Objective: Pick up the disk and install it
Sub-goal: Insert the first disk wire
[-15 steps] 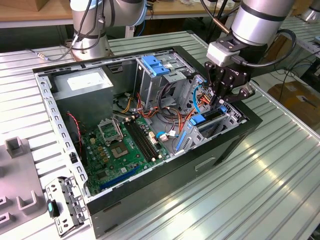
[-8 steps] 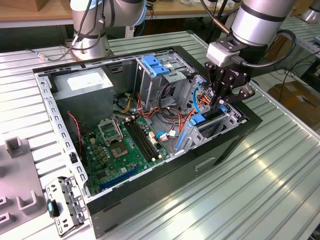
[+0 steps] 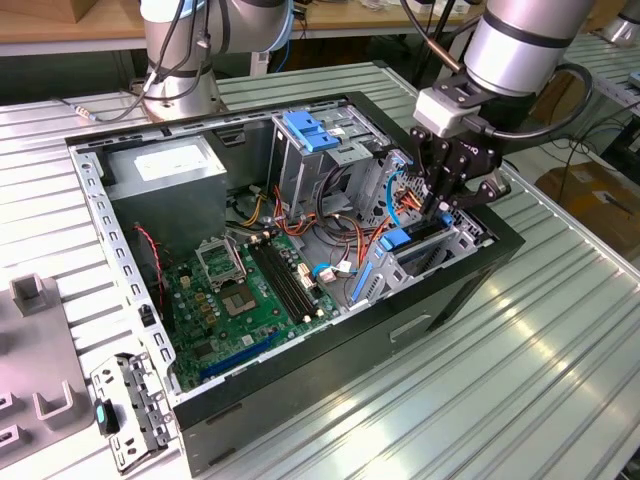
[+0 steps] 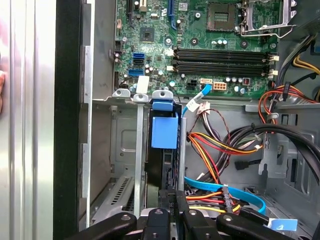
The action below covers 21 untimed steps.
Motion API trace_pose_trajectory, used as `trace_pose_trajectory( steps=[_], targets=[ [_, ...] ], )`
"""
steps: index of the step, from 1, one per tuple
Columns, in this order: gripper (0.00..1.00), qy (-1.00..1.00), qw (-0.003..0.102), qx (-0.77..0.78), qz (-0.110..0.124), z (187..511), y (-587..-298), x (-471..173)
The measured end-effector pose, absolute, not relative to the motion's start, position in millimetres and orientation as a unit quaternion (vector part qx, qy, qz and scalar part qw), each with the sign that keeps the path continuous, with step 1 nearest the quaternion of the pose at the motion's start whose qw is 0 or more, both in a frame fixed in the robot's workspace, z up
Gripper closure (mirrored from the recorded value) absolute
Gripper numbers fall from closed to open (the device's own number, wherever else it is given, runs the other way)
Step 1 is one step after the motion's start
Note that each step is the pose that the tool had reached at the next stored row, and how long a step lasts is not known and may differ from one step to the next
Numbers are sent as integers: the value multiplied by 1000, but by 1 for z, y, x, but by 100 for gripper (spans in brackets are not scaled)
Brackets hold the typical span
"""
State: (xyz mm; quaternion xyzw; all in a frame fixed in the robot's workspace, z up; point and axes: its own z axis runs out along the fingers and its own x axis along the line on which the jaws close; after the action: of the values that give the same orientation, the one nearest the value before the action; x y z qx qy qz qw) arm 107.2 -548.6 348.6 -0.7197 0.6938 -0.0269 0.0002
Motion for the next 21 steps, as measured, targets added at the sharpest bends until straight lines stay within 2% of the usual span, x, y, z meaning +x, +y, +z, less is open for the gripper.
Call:
trace_pose_trajectory(
  steps=[21],
  targets=[
    [84, 697, 0, -717, -27, 343, -549, 107]
  ],
)
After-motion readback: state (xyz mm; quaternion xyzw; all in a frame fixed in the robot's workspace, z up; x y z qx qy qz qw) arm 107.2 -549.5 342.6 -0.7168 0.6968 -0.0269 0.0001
